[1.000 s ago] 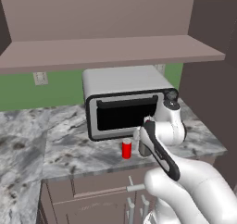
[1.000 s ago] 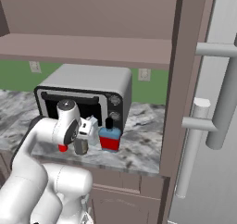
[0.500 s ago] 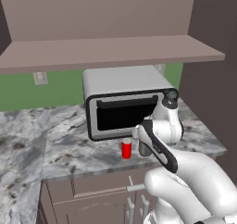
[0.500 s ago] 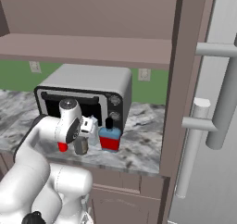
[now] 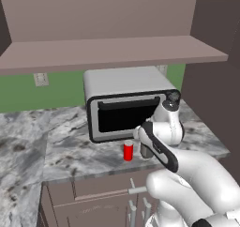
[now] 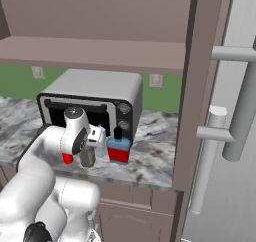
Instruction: Sort all alcoholic drinks to one cabinet, and non-alcoholic drinks to the other.
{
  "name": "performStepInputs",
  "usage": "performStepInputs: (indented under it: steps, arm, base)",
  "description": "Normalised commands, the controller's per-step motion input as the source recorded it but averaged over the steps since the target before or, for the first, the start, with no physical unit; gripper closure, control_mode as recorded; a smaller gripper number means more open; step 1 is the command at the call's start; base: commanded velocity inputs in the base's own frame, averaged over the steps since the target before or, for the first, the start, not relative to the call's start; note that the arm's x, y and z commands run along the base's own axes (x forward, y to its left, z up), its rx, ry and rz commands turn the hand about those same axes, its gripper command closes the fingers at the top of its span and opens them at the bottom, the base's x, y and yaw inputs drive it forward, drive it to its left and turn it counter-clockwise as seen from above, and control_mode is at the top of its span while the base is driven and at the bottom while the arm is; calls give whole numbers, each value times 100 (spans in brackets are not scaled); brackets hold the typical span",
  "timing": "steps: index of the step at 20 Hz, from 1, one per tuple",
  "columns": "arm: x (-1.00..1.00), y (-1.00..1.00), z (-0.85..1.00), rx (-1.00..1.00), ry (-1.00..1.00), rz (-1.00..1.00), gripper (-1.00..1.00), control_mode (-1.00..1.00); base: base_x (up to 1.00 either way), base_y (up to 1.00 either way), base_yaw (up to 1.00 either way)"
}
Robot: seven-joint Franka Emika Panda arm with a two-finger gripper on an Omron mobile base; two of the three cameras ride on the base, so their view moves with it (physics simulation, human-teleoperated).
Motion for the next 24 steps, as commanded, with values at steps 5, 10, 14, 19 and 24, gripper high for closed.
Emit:
performStepInputs:
  steps: [5, 10, 14, 19, 24]
  arm:
    - [2, 0, -8, -1, -3, 0, -100, -100]
    - [0, 0, -8, 0, 0, 0, 100, -100]
    - [0, 0, 0, -1, 3, 0, 100, -100]
    - [-6, 0, 18, 0, 0, 0, 100, -100]
    - [-60, 0, 100, 0, -4, 0, 100, -100]
  base:
    - [0, 0, 0]
    - [0, 0, 0]
    - [0, 0, 0]
    - [0, 0, 0]
    - [0, 0, 0]
